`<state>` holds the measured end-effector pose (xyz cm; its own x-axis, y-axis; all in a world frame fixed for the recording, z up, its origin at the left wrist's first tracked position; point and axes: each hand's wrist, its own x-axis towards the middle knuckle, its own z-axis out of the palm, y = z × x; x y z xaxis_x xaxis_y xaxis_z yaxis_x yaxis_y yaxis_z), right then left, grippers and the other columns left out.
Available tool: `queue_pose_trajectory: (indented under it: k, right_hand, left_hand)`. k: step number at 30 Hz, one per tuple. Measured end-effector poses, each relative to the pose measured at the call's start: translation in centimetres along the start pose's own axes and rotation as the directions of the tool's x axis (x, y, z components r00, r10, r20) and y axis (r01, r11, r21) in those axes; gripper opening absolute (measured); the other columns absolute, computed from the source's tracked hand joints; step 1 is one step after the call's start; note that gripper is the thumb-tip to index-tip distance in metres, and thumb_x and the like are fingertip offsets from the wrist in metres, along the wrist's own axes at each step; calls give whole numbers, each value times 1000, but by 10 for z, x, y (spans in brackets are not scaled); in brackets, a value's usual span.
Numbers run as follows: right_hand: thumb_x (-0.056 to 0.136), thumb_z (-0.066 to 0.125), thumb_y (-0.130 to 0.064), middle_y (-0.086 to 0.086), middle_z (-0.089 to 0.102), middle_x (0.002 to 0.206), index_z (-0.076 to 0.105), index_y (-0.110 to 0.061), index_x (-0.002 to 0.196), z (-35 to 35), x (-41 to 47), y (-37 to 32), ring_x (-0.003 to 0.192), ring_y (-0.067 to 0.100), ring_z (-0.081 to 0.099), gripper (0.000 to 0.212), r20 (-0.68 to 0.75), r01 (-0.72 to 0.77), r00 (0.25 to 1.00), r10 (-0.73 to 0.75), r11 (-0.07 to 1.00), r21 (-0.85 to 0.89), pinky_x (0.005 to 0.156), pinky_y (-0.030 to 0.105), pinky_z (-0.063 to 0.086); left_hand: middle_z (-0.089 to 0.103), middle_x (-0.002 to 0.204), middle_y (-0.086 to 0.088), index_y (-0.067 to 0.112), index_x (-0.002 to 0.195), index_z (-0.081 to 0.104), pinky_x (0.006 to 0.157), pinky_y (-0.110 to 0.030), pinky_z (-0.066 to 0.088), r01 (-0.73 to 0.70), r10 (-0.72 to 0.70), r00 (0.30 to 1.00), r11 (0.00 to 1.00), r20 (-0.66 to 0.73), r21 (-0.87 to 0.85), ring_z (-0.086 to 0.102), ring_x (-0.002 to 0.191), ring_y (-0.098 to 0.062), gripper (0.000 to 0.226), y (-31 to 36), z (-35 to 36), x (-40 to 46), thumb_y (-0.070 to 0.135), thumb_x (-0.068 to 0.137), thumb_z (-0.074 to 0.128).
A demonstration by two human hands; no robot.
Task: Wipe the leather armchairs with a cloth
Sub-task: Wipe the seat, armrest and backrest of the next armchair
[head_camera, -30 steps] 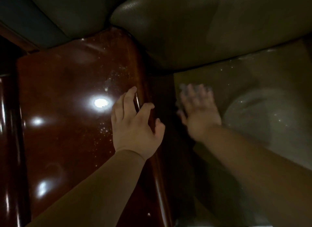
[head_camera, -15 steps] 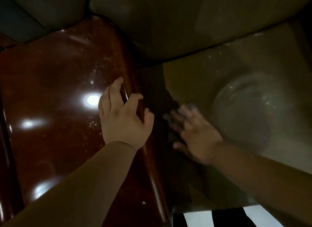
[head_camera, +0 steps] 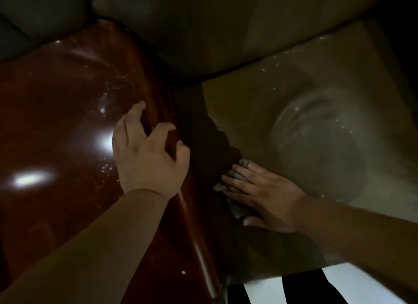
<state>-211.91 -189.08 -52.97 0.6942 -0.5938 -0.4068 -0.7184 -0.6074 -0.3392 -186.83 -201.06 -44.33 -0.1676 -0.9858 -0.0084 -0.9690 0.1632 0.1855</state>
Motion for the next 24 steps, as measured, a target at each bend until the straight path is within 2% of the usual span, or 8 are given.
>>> queue_pose_trajectory:
  k: [4,8,10,13,15,18,22,24]
  right_hand:
    - [100,22,-71,2,12,174,15,-32,166,-19,-8,81,160,30,4,77,-110,-263,960,258,964,-39,129,52,9]
    - [96,-1,-76,1,-13,173,-5,-31,164,-42,15,79,158,32,-17,82,-80,-743,622,779,620,251,128,53,-5]
    - [96,1,-76,3,-17,172,-6,-29,165,-33,22,31,156,36,-21,83,-38,-699,685,727,672,245,127,56,-7]
    - [98,15,-76,3,-5,174,12,-27,167,1,-9,-18,159,34,-16,85,-4,-257,966,257,965,44,128,55,-2]
    - [101,27,-72,0,5,175,23,-29,165,2,-32,7,160,29,-7,77,48,-42,998,43,999,-21,127,52,6]
    - [102,21,-70,-2,0,175,7,-34,166,-22,-31,68,160,27,-7,75,-60,-269,962,266,962,-46,129,49,1]
    - [100,3,-72,0,-14,173,-4,-32,165,-56,11,95,158,30,-18,78,-86,-726,639,764,637,261,128,50,-6]
    - [99,3,-73,4,-17,173,-6,-28,165,-58,35,69,156,35,-21,80,-50,-741,632,774,621,255,127,53,-9]
  left_hand:
    - [36,162,-14,22,116,76,120,-58,31,-27,27,999,1000,-43,-2,32,148,-41,36,-2,6,1,43,91,59]
    - [35,164,-10,24,121,75,122,-56,29,7,-6,999,1000,-39,14,30,150,-38,38,-3,9,-2,43,93,57]
    - [33,165,-10,25,127,73,122,-56,30,21,-20,999,999,-24,25,29,150,-37,41,-3,7,-4,42,94,55]
    - [31,165,-14,26,137,69,122,-57,30,-11,12,1000,996,-12,85,28,150,-40,46,0,5,-6,39,95,54]
    - [27,166,-16,26,141,65,122,-58,26,-23,21,1000,990,14,141,26,150,-43,49,6,5,-6,39,95,55]
    - [23,166,-16,25,147,56,124,-57,21,-1,-6,999,985,44,174,21,151,-42,59,10,5,-3,44,92,57]
    - [25,165,-14,23,145,54,125,-56,20,8,-12,1000,989,25,146,22,152,-40,61,9,7,-1,47,90,55]
    - [26,165,-13,23,143,56,125,-54,20,23,-25,999,994,23,107,22,152,-38,60,10,5,-1,48,89,53]
